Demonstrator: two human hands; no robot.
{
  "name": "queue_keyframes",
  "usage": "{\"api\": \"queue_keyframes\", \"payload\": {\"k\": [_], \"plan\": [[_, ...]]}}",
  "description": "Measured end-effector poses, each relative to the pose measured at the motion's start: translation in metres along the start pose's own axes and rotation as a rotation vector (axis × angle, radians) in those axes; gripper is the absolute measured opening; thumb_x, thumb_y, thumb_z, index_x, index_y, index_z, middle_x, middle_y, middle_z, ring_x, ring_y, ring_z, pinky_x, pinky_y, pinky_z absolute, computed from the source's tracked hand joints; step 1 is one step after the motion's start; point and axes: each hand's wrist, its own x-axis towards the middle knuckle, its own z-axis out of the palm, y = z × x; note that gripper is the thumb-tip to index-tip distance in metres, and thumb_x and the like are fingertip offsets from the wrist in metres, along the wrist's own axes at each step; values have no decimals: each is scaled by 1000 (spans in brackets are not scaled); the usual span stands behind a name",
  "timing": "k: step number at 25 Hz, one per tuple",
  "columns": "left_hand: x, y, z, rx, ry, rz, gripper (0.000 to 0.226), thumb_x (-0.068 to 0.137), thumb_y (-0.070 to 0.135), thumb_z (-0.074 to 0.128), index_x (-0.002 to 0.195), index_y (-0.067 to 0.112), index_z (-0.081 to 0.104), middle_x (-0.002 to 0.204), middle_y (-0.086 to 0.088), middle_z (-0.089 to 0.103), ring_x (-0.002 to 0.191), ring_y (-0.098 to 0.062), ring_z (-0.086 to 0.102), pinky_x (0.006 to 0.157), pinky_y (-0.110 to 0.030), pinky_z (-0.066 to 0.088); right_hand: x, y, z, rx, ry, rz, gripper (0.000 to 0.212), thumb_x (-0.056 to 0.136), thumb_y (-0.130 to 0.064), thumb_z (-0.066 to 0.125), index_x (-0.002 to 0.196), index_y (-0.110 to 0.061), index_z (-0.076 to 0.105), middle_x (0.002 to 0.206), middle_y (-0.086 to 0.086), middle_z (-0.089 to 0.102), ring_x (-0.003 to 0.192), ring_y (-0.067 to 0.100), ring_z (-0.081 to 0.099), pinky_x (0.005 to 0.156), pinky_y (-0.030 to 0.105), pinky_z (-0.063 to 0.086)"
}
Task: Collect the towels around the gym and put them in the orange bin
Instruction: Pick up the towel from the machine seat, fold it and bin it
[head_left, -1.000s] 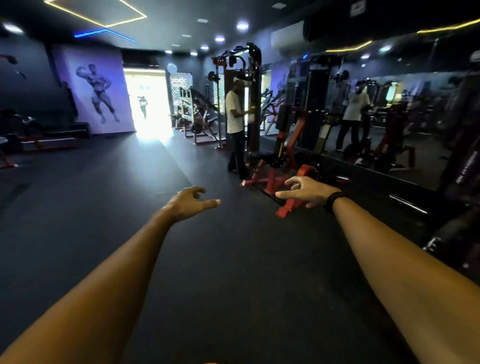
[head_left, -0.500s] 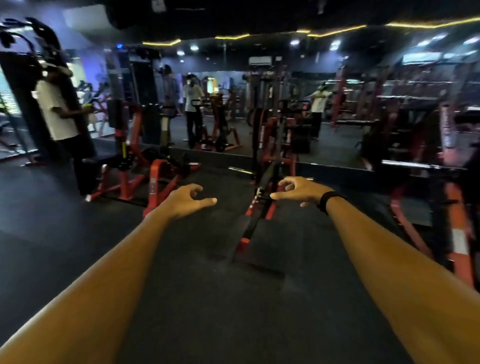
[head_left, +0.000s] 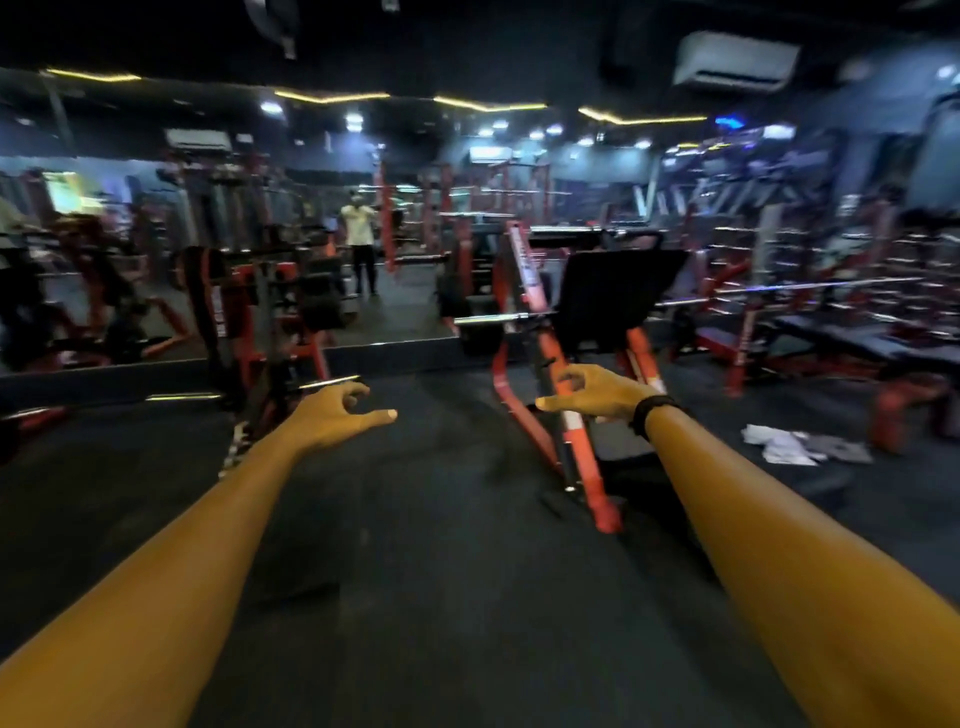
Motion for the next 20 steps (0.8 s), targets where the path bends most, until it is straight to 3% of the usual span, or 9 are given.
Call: {"api": "queue_keyframes", "payload": {"k": [6, 11, 15, 20], "plan": [[37, 155, 153, -1, -167, 189, 71, 76, 51, 72, 136, 19, 50, 137, -8, 53, 123, -23, 52, 100, -33, 41, -73, 165, -137, -1, 134, 211, 78, 79, -52, 68, 142, -16, 39, 148, 8, 39, 131, 26, 43, 103, 41, 42], [52, 277, 266, -5, -308, 359, 76, 71, 56, 74, 133, 16, 53, 125, -6, 58, 114, -21, 56, 98, -31, 41, -152, 269, -227, -9, 271, 379, 75, 82, -49, 67, 142, -16, 38, 148, 10, 38, 128, 27, 46, 101, 40, 43], [49, 361, 351, -22, -396, 488, 67, 75, 51, 73, 131, 20, 54, 132, -8, 57, 119, -22, 55, 100, -31, 40, -214, 335, -283, -17, 370, 515, 80, 79, -54, 67, 143, -19, 35, 150, 8, 36, 131, 28, 43, 99, 46, 47], [53, 449, 436, -18, -510, 640, 74, 72, 59, 71, 133, 22, 52, 132, -5, 56, 118, -21, 54, 100, -33, 42, -264, 395, -325, -37, 481, 636, 83, 79, -55, 67, 145, -17, 35, 149, 9, 37, 132, 27, 42, 95, 41, 49]]}}
